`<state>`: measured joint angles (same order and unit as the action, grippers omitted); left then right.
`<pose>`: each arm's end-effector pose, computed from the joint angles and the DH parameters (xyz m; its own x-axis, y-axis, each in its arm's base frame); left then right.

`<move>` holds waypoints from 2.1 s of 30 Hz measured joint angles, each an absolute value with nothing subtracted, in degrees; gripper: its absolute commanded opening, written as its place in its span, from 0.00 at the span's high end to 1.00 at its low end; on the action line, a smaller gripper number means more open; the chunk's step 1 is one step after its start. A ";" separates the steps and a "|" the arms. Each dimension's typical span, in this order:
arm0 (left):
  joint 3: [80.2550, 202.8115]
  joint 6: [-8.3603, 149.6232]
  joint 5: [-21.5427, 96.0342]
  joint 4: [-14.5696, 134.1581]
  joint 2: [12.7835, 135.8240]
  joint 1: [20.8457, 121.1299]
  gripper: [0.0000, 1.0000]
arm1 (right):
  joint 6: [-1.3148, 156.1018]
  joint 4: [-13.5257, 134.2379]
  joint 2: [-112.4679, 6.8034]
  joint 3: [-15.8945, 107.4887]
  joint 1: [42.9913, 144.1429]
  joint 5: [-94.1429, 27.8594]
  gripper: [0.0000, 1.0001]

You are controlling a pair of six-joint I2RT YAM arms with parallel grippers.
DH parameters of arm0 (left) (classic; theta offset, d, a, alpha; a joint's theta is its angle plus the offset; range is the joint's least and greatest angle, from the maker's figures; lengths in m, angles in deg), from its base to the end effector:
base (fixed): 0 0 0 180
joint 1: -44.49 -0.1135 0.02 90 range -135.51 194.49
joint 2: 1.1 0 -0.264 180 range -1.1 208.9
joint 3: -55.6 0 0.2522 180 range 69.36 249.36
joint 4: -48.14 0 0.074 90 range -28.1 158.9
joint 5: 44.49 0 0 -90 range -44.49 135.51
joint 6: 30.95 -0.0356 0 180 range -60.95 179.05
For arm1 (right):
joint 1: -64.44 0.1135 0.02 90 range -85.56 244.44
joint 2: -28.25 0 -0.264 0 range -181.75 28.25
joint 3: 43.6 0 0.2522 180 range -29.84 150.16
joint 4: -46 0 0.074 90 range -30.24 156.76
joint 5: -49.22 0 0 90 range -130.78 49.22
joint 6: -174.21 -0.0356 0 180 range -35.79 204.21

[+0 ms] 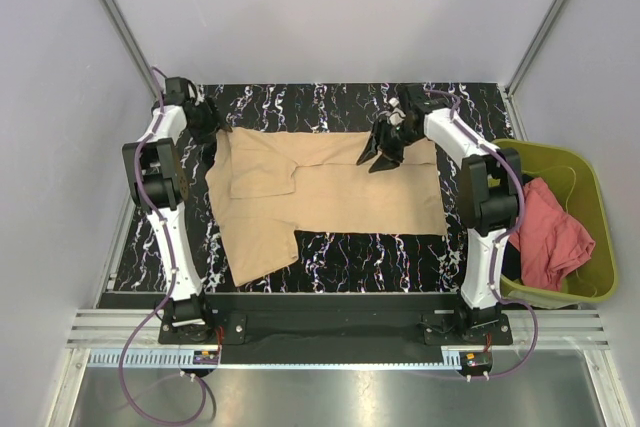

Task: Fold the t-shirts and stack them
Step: Fold the tshirt

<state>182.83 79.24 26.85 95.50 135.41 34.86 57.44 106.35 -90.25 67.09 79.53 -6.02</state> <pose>0.5143 0.0757 0.1645 -0.7780 -0.4637 -0.4239 -0.2702 0.8561 -0.4406 0.4140 0.1326 0.2154 -0.9887 0.1167 -0.0938 0.0299 0.7677 0.6401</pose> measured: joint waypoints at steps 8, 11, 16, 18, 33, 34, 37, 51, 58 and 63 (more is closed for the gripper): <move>183.91 81.44 23.70 94.69 137.26 34.45 0.68 | 56.94 106.33 -90.66 68.70 76.04 -8.75 0.51; 184.43 82.06 22.79 94.93 138.07 33.96 0.93 | 55.89 106.00 -91.95 70.96 75.84 -12.01 0.57; 184.78 82.86 21.72 95.02 138.49 32.59 1.00 | 54.17 105.43 -96.08 75.81 75.29 -20.14 0.67; 184.78 83.04 21.74 94.91 138.49 31.89 1.00 | 53.68 105.04 -97.90 77.78 74.77 -23.07 0.70; 185.87 84.18 21.85 94.28 139.27 28.41 0.99 | 54.38 103.53 -110.29 92.70 70.81 -33.95 0.74; 185.92 84.26 21.93 94.28 139.27 28.30 0.98 | 54.54 103.42 -110.66 93.60 70.81 -34.06 0.74; 186.03 84.50 22.20 94.10 139.34 27.91 0.85 | 54.93 103.49 -111.82 96.46 70.70 -34.11 0.73; 174.97 86.78 28.54 95.42 128.98 27.80 0.61 | 59.13 107.44 -115.03 104.40 69.78 -34.08 0.70; 168.15 89.90 29.96 95.66 119.03 30.64 0.66 | 59.50 107.68 -118.40 108.94 69.74 -33.87 0.76; 164.98 91.24 29.63 95.15 115.49 33.68 0.66 | 59.24 107.59 -123.12 112.55 69.00 -33.84 0.76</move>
